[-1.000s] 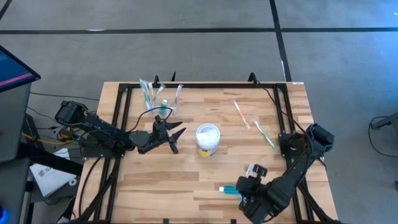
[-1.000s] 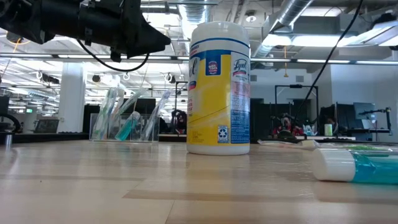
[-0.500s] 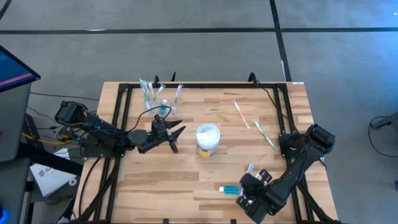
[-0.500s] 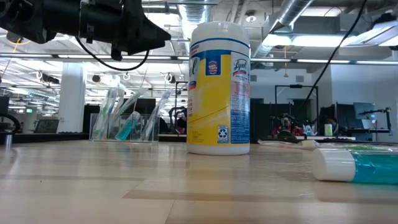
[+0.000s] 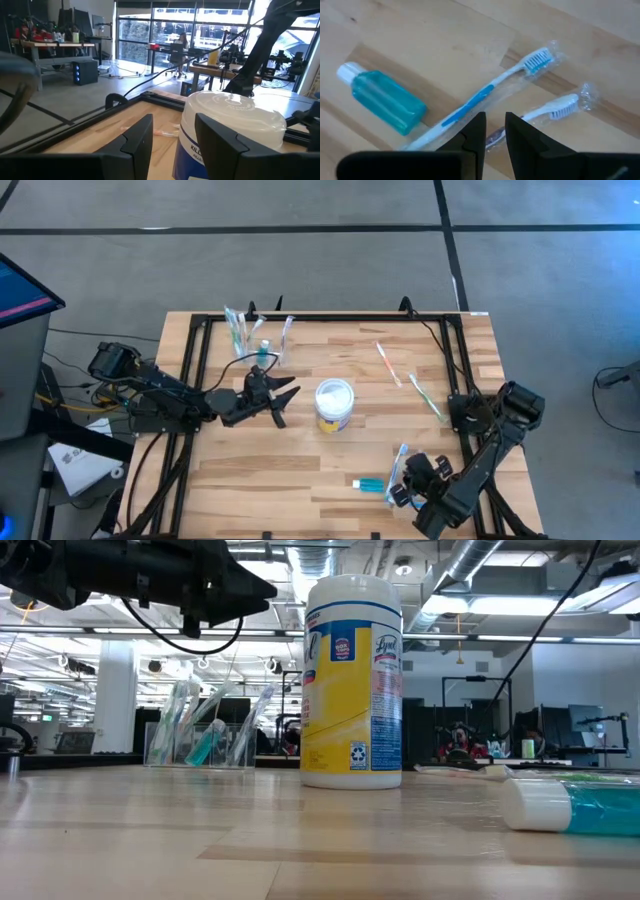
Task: Pick & Place toothbrushing station
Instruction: Put the top blue toothbrush into the transparent organizer
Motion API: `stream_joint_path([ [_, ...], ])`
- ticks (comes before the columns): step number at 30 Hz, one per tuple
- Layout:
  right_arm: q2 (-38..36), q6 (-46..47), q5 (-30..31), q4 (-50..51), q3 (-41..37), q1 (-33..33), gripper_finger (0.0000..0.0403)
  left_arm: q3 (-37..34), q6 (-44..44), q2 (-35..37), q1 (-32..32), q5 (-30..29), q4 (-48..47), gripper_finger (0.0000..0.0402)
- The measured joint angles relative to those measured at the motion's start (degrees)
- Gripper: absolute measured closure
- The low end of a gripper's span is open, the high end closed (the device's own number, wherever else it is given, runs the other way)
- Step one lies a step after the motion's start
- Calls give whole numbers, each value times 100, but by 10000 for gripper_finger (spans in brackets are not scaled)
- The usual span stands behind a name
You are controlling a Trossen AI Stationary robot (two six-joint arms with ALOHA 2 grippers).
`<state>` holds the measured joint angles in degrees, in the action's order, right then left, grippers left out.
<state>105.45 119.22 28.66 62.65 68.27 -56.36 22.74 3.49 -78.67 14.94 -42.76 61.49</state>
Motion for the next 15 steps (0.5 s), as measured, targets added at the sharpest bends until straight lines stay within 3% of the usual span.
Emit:
stream_joint_path([
  [10, -1064, 189, 305, -1259, -1339, 21, 336, 0, -13, 0, -39, 10, 54, 262],
  [15, -1489, 218, 295, -2122, -2008, 59, 312, 0, -17, 0, -39, 9, 70, 262],
])
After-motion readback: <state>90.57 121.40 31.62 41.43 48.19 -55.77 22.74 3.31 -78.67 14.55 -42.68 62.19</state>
